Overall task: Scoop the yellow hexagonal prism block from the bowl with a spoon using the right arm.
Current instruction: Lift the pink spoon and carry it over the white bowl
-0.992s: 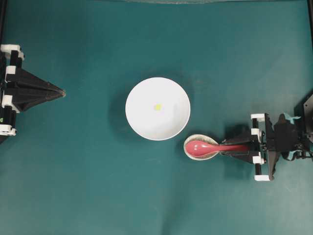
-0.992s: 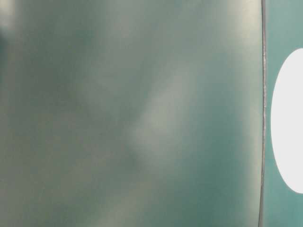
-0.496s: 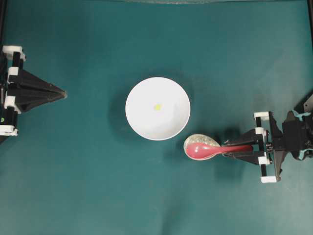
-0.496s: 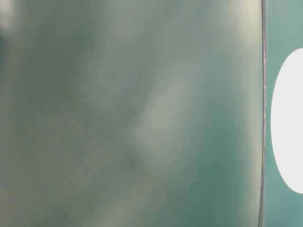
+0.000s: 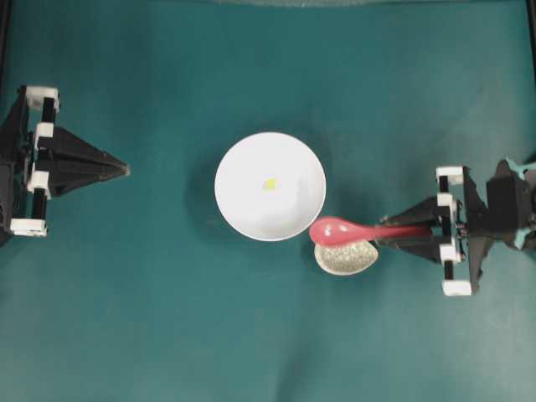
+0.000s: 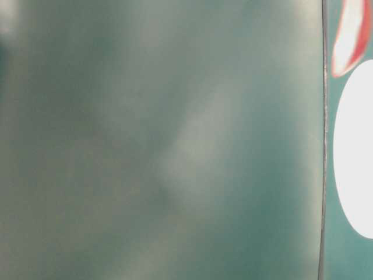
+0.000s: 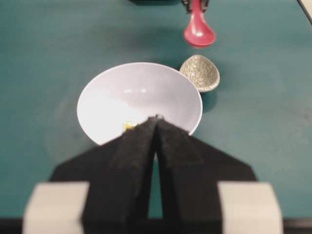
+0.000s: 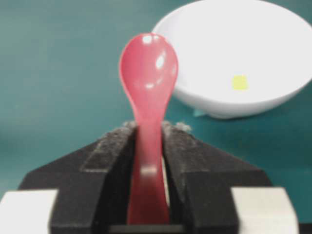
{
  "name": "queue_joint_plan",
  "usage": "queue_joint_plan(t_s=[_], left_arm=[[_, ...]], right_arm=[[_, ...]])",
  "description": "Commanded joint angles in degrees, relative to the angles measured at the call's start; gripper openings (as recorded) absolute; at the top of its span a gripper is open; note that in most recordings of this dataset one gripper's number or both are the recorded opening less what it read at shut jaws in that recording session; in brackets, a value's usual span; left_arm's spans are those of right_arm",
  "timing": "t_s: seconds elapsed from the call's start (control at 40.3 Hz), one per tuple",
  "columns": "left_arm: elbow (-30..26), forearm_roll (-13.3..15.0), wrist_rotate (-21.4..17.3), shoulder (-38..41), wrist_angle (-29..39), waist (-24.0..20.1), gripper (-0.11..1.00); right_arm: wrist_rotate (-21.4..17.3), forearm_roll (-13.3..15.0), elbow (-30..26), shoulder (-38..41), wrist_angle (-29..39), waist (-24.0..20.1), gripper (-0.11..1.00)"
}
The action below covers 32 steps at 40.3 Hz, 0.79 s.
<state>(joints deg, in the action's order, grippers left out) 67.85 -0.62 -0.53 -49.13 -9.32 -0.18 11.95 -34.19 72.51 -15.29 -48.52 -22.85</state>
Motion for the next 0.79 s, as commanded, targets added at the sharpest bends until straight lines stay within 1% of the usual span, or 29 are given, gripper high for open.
queue_joint_plan(t_s=[0.0,0.174,0.322,0.546,0.769], left_arm=[[-0.97,-0.18,-0.09,-0.44,-1.23,0.0,0.01],[-1.23,-0.18,-0.18,-2.37,-2.2,0.0,0.01],[-1.23,-0.26,-0.26,-4.22,0.0,0.0,0.01],[-1.49,-0.26,-0.26,-5.89,3.87,0.0,0.01],[-1.58,-0.26,-0.26,-7.29,4.22,-2.11,0.01]], right_arm=[[1.76,0.0,-2.46,-3.6,5.89,2.99,0.23],[5.71,0.0,-6.24,-8.35,18.11,8.35,0.23],[8.0,0.09,-9.49,-10.81,26.46,12.13,0.23],[8.61,0.18,-12.83,-11.51,34.63,17.75,0.23],[8.61,0.26,-16.08,-11.51,44.38,23.03,0.23]])
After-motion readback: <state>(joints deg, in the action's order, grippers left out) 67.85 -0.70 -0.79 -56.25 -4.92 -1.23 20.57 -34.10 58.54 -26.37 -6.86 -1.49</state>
